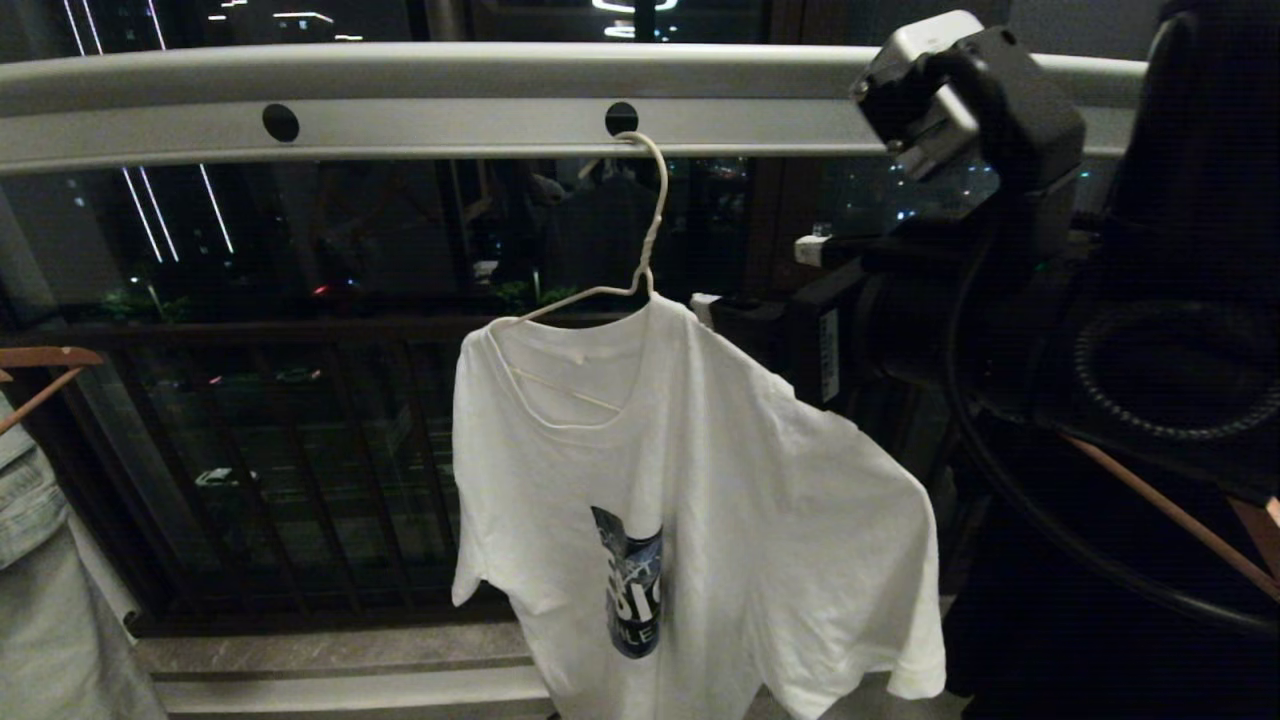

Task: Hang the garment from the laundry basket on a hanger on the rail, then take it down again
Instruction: Hang the clothes rack on the clothesline, then take the clothes off the clothes rack

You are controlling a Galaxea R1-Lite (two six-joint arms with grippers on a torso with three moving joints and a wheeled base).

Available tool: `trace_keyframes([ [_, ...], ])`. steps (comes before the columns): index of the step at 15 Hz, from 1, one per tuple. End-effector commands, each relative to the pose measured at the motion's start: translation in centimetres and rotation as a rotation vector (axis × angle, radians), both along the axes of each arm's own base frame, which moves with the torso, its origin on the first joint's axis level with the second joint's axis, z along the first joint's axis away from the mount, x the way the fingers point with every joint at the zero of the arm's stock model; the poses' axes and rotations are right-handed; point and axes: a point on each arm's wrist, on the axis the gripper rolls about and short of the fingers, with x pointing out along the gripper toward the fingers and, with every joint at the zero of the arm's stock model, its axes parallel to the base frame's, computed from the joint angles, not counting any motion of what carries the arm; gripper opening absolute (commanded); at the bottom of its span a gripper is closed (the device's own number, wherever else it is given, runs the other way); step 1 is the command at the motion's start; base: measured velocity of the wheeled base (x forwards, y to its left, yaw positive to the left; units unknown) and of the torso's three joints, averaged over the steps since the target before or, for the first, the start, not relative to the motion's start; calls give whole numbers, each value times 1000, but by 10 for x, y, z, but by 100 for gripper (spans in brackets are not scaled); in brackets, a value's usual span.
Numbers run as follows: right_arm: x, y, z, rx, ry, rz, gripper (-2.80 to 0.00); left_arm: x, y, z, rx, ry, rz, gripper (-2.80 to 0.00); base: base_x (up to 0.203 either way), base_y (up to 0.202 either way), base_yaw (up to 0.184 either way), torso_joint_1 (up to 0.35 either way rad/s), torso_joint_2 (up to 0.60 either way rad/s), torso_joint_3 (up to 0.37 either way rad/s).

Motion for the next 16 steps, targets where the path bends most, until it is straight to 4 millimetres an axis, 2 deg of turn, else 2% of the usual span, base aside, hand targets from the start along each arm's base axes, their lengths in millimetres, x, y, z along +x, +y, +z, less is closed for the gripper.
trace_keyframes([
  [1,-21,-23,15,27,-26,-11,-280,2,-2,-2,10,9,-4,-280,0,0,0,0,0,0],
  [9,-46,-80,-11,-62,263,-177,-280,6,-4,-4,17,16,-7,-280,0,0,0,0,0,0],
  [15,-66,-103,-47,-83,346,-217,-280,14,-9,-8,36,35,-12,-280,0,0,0,0,0,0],
  [16,-70,-106,-53,-85,361,-205,0,15,-9,-8,37,35,-12,-280,0,0,0,0,0,0],
])
